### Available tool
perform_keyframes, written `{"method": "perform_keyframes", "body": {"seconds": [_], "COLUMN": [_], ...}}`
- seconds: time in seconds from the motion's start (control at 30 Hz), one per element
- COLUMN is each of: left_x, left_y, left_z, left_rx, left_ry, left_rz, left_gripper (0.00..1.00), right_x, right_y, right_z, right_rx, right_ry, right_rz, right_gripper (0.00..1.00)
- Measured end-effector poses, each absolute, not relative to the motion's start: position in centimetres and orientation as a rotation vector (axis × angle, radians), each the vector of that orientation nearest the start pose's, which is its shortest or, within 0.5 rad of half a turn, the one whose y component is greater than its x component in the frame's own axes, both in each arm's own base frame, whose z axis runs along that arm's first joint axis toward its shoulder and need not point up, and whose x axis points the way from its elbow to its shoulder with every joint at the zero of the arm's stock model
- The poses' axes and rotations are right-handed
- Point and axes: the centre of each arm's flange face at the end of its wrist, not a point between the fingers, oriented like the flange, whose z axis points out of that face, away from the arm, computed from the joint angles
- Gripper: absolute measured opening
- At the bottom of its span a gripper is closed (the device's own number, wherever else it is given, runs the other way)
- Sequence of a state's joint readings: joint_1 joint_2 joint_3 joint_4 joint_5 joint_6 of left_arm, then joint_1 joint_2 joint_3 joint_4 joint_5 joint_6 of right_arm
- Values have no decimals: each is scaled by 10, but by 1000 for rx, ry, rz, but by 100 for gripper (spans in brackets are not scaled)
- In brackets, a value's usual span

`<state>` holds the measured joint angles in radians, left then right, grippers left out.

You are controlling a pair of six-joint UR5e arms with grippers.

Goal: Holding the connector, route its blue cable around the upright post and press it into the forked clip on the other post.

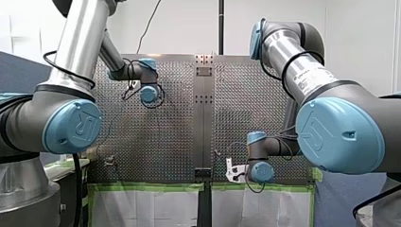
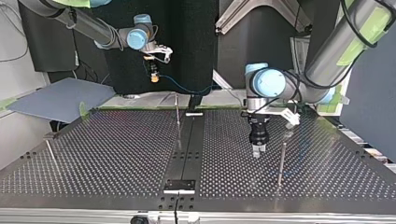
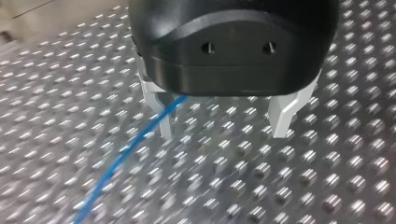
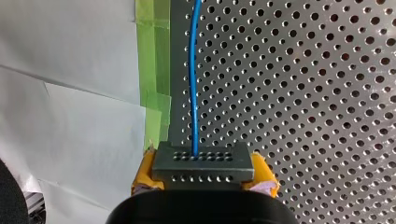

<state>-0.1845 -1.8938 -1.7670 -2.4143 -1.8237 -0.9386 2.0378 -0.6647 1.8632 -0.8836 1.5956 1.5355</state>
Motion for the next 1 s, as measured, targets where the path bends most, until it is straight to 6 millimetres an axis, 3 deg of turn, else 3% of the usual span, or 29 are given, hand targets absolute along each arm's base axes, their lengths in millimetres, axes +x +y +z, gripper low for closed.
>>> {"method": "perform_keyframes", "body": {"seconds": [0.17, 0.5, 1.0], "left_x": [557, 546, 544], "left_y": [-216, -211, -215], "left_z": [265, 242, 182], "left_rx": [366, 359, 396], "left_ry": [1390, 1428, 1491], "left_rz": [555, 574, 551], "left_gripper": [100, 100, 100], "right_x": [360, 360, 360], "right_y": [-424, -423, -423], "right_z": [-66, -67, -67], "right_rx": [1817, 1824, 1825], "right_ry": [-1098, -1100, -1100], "right_rz": [1281, 1276, 1274], "right_gripper": [0, 0, 0]}}
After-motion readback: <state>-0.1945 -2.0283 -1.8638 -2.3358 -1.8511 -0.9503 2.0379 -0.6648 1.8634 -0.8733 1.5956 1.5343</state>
